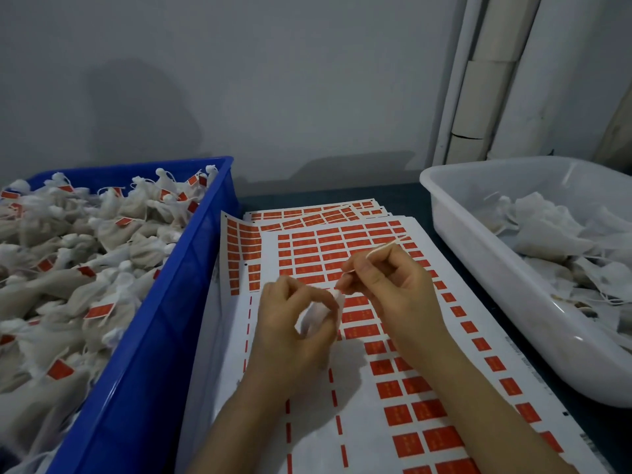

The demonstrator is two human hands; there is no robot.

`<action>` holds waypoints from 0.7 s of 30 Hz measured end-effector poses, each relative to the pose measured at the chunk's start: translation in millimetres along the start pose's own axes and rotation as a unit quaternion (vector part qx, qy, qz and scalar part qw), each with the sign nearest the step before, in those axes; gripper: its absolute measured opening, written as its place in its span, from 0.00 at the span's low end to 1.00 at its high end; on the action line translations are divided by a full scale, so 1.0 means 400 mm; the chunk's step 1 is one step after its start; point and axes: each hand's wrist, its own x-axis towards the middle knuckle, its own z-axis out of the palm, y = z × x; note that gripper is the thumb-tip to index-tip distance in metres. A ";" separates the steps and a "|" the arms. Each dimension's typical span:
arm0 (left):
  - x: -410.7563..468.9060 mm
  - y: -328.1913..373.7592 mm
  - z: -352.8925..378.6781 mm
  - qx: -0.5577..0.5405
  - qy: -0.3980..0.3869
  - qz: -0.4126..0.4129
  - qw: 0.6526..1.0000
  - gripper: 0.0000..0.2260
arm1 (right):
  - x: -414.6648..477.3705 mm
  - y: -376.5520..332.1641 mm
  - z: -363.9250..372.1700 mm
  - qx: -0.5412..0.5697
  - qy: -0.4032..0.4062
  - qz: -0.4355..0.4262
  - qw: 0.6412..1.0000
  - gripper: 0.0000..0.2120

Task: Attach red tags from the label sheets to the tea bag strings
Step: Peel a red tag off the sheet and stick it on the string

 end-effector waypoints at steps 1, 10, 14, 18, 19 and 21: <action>-0.003 0.003 -0.005 -0.013 -0.027 -0.003 1.000 0.04 | -0.003 -0.002 0.001 0.001 -0.012 -0.005 1.000 0.11; 0.022 0.017 -0.046 -0.484 -0.182 -0.374 0.770 0.26 | -0.010 -0.015 -0.007 -0.006 -0.079 -0.004 0.997 0.03; 0.028 0.000 -0.060 -0.632 -0.122 -0.431 0.633 0.14 | -0.013 -0.012 -0.005 -0.050 -0.177 0.055 0.981 0.03; 0.030 0.000 -0.058 -0.514 -0.109 -0.426 0.737 0.15 | -0.010 0.000 -0.002 -0.076 -0.221 0.088 0.968 0.03; 0.030 -0.001 -0.057 -0.437 -0.104 -0.422 0.788 0.13 | -0.008 0.004 -0.002 -0.086 -0.210 0.088 0.970 0.03; 0.028 -0.001 -0.053 -0.324 -0.085 -0.405 0.851 0.09 | -0.002 0.014 -0.006 -0.101 -0.176 0.089 0.975 0.02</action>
